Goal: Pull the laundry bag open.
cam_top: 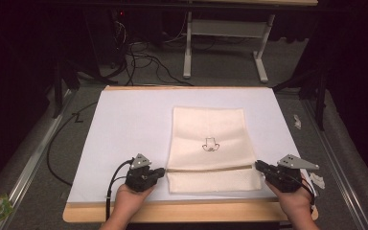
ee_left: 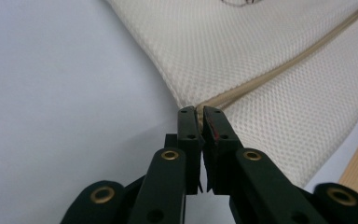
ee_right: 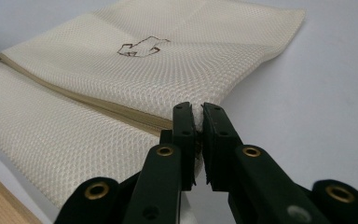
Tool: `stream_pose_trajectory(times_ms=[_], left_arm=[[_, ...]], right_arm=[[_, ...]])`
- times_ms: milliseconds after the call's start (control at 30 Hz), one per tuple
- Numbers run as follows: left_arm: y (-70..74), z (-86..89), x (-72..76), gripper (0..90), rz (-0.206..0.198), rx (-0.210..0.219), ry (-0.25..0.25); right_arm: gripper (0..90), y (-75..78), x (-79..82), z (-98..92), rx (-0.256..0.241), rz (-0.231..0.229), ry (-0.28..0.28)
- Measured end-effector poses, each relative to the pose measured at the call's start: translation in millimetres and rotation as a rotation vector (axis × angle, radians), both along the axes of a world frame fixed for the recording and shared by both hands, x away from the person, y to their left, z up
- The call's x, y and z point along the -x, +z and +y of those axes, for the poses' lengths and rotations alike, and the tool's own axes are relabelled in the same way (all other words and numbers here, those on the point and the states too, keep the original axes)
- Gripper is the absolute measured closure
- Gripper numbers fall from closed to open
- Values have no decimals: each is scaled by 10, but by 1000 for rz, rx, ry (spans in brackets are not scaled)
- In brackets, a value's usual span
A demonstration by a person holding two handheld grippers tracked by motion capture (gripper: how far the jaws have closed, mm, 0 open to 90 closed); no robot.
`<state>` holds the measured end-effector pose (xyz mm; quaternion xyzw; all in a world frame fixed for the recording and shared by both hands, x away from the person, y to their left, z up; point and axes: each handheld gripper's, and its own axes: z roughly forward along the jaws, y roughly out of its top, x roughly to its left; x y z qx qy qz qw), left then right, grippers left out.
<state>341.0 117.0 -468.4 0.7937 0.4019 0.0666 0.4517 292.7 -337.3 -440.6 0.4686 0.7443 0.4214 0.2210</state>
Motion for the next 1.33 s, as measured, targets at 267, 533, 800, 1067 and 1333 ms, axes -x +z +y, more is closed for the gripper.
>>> stream_pose_trajectory(times_ms=[267, 533, 800, 1067, 1333], left_arm=[[28, 107, -38, 665, -42, 32, 25], [130, 284, -77, 405, -191, -77, 139], [203, 717, -172, 120, -219, -196, 270], [164, 821, -192, 106, -199, -171, 312], [142, 815, -192, 109, -191, -188, 306]], right_arm=[[776, -44, 3, -71, -20, 3, -27], [547, -5, -8, -228, -48, -39, -42], [219, -31, -14, -646, 17, -80, -191], [159, -44, -32, -637, 25, -94, -202], [161, -38, -18, -557, 42, -96, -175]])
